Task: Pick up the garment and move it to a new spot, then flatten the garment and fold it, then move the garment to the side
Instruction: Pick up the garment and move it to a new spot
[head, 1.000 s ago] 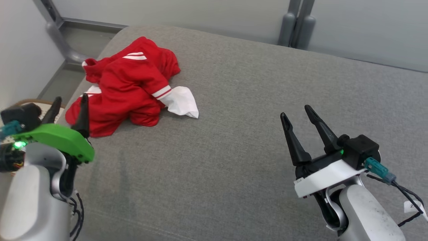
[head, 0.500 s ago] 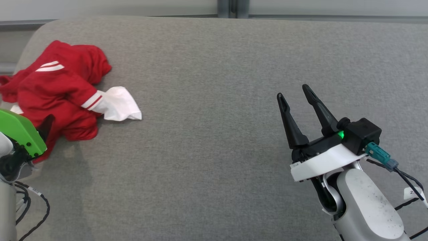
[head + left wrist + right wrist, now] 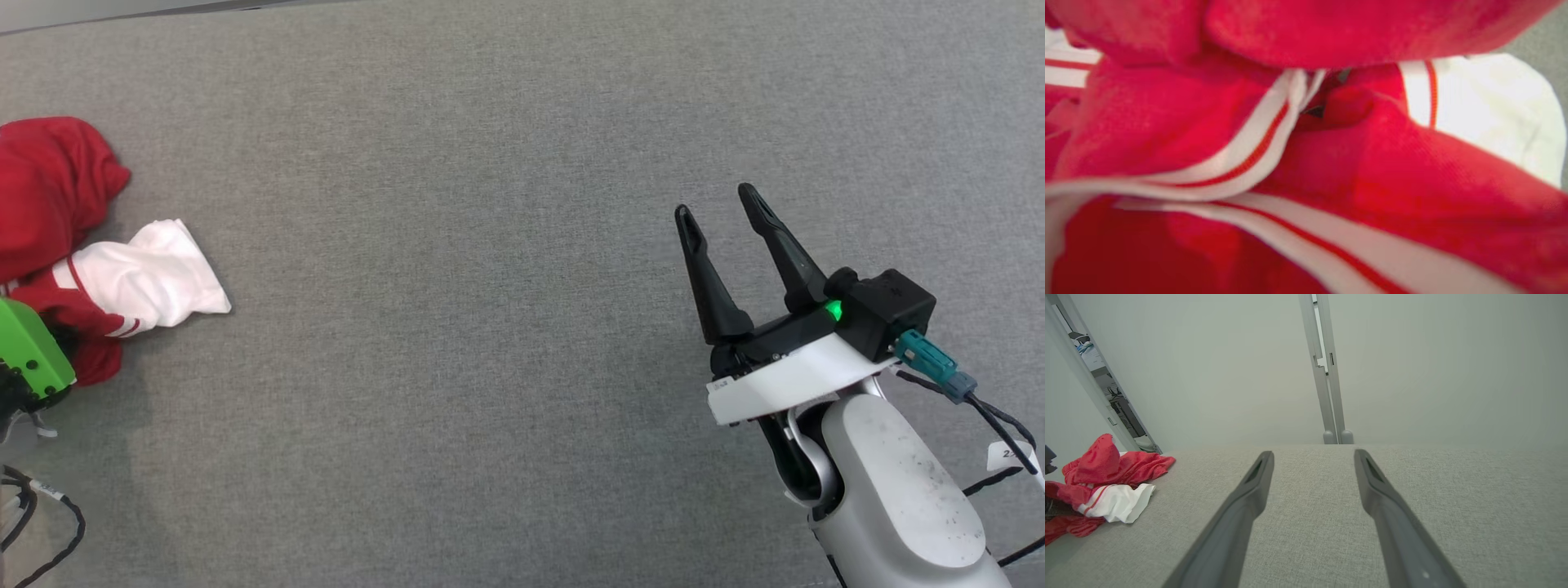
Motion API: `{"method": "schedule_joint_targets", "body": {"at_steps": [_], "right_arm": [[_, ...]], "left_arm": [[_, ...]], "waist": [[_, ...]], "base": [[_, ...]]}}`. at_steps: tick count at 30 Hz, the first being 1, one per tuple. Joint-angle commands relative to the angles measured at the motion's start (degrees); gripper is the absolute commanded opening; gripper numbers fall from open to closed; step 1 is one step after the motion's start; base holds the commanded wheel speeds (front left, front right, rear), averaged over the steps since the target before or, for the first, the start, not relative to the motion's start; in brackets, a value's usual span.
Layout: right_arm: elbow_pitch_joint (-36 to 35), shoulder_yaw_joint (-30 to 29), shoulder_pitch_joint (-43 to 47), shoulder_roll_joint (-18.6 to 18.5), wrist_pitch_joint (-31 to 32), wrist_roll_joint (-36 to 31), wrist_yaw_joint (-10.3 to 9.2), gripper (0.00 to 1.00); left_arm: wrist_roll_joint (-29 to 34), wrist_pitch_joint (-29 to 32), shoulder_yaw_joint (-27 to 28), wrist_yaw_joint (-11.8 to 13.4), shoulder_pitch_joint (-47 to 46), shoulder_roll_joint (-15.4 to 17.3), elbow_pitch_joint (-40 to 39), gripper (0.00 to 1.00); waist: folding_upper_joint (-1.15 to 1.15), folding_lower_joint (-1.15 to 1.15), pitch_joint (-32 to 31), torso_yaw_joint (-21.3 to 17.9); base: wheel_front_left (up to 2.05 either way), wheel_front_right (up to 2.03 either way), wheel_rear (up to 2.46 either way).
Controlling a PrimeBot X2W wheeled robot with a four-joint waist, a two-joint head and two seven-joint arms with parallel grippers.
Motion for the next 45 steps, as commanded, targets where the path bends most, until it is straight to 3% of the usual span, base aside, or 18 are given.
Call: {"method": "schedule_joint_targets", "body": {"at_steps": [1,12,17,23,28,33,37,43,44,45], "right_arm": [[0.30,-0.19,0.20,-0.02,-0.16,0.22,-0.01,1.00],[1.35,-1.10,3.41,0.67,-0.16,0.73,-0.02,1.00],[1.76,-1.95,5.75,0.71,-0.16,1.45,-0.02,1.00],[1.46,-3.54,7.66,0.53,-0.16,1.38,-0.01,1.00],[0.83,-4.84,8.24,0.25,-0.16,1.25,-0.02,1.00],[0.17,-5.92,7.82,0.08,-0.16,1.11,-0.02,1.00],[-0.10,-6.14,7.49,0.38,-0.16,1.22,-0.01,1.00],[0.42,-5.90,7.68,0.67,-0.16,1.61,-0.01,1.00],[0.64,-5.53,7.71,0.66,-0.16,1.65,-0.01,1.00],[0.81,-5.28,7.58,0.62,-0.16,1.72,-0.02,1.00]], "left_arm": [[0.16,0.05,-1.29,-0.16,-0.17,-0.95,0.41,0.00],[-1.33,-0.59,-11.61,-0.14,1.94,3.10,-9.43,0.00],[-5.07,2.50,-16.62,-0.07,3.54,5.90,-21.22,0.00],[-9.91,5.31,-19.38,-0.07,5.11,6.61,-36.99,0.00],[-11.28,4.25,-20.05,0.11,4.84,3.69,-47.15,0.00],[-9.39,0.16,-21.85,0.33,3.71,-1.24,-51.36,0.00],[-5.24,-5.79,-24.23,0.65,4.83,-4.97,-48.69,0.00],[1.09,-18.46,-30.52,0.15,8.33,-11.34,-36.11,0.00],[1.72,-20.73,-31.55,0.08,8.81,-12.36,-32.94,0.31],[2.60,-22.50,-32.39,0.02,8.84,-12.90,-30.47,0.95]], "waist": [[0.00,0.00,-0.13,-0.41],[0.00,0.00,-7.38,2.09],[0.00,0.00,-11.29,2.43],[0.00,0.00,-14.33,0.25],[0.00,0.00,-14.99,-3.73],[0.00,0.00,-14.15,-8.13],[0.00,0.00,-12.65,-10.95],[0.00,0.00,-11.11,-12.23],[0.00,0.00,-10.96,-12.21],[0.00,0.00,-10.88,-12.15]], "base": [[0.00,0.00,0.00],[0.00,0.00,0.00],[0.00,0.00,0.00],[0.00,0.00,0.00],[0.00,0.00,0.00],[0.00,0.00,0.00],[0.00,0.00,0.00],[0.00,0.00,0.00],[0.00,0.00,0.00],[0.00,0.00,0.00]]}}
